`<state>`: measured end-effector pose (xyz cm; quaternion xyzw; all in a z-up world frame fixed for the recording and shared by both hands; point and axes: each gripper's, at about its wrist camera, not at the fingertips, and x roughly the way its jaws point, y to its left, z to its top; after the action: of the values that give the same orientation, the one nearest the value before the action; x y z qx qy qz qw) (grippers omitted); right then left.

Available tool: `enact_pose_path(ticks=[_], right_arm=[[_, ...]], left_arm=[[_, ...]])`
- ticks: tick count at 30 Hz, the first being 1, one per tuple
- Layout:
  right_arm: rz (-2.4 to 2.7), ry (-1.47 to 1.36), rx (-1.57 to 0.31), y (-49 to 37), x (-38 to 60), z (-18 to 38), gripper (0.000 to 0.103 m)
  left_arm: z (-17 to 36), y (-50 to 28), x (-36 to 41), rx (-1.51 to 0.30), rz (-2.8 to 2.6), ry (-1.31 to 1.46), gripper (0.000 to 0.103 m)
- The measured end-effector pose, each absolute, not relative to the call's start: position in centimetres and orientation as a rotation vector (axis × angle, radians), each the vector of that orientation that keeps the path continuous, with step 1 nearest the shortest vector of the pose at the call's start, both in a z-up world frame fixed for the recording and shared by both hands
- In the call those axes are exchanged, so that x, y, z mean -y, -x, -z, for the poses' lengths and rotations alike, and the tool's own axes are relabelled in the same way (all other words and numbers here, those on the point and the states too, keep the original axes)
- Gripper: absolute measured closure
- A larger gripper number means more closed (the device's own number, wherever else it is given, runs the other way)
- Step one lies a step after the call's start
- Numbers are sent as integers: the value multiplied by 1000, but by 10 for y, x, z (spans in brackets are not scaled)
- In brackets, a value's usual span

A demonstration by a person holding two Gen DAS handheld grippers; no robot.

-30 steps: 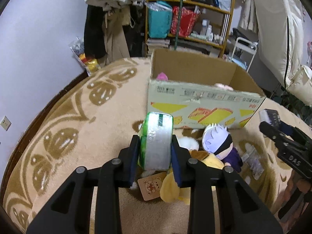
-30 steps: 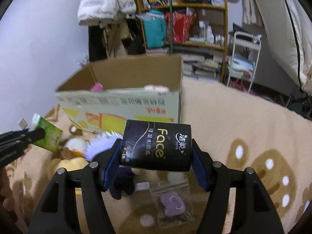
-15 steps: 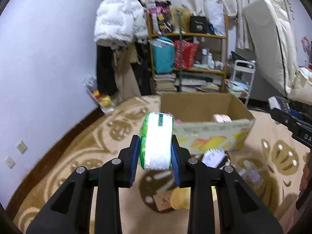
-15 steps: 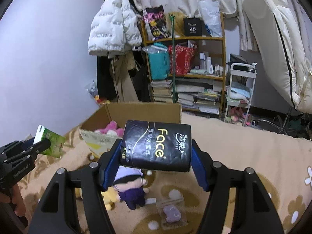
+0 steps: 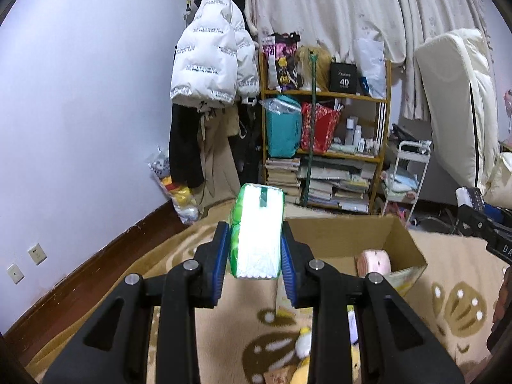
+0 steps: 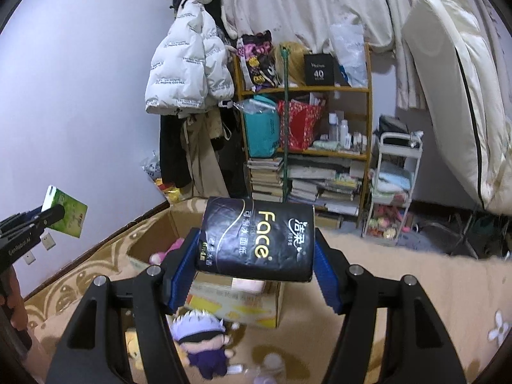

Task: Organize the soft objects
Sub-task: 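Lift both packs over the box and open both grippers to drop them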

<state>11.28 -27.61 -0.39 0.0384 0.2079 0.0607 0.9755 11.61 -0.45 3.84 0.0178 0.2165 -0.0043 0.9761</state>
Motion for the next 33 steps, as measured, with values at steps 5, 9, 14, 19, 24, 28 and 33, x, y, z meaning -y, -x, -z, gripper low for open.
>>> enact_pose_path(ticks=[5,9,14,19,24,28,33], right_arm=[[-134,-55,-394,-134,272,-10,33],[-147,-40,-385,-151,263,-13,33],[-151,13,-392,-165,247,-4,33],[-175,8,-431,-179,238,15,33],[-187,-8,-479,-192,233,40,33],[-180,-32,-512,-202,232,57,33],[-178,-52,-569,-213,232,73,33]], left_arm=[[-50,-137,11,-399,35,-38,75],[-45,-155,18,-386,61,2,74],[-28,-173,28,-390,70,59,74],[-11,-185,37,-415,98,75,74],[9,-192,51,-433,144,26,74],[20,-200,52,-471,177,44,74],[31,-208,54,-517,207,44,74]])
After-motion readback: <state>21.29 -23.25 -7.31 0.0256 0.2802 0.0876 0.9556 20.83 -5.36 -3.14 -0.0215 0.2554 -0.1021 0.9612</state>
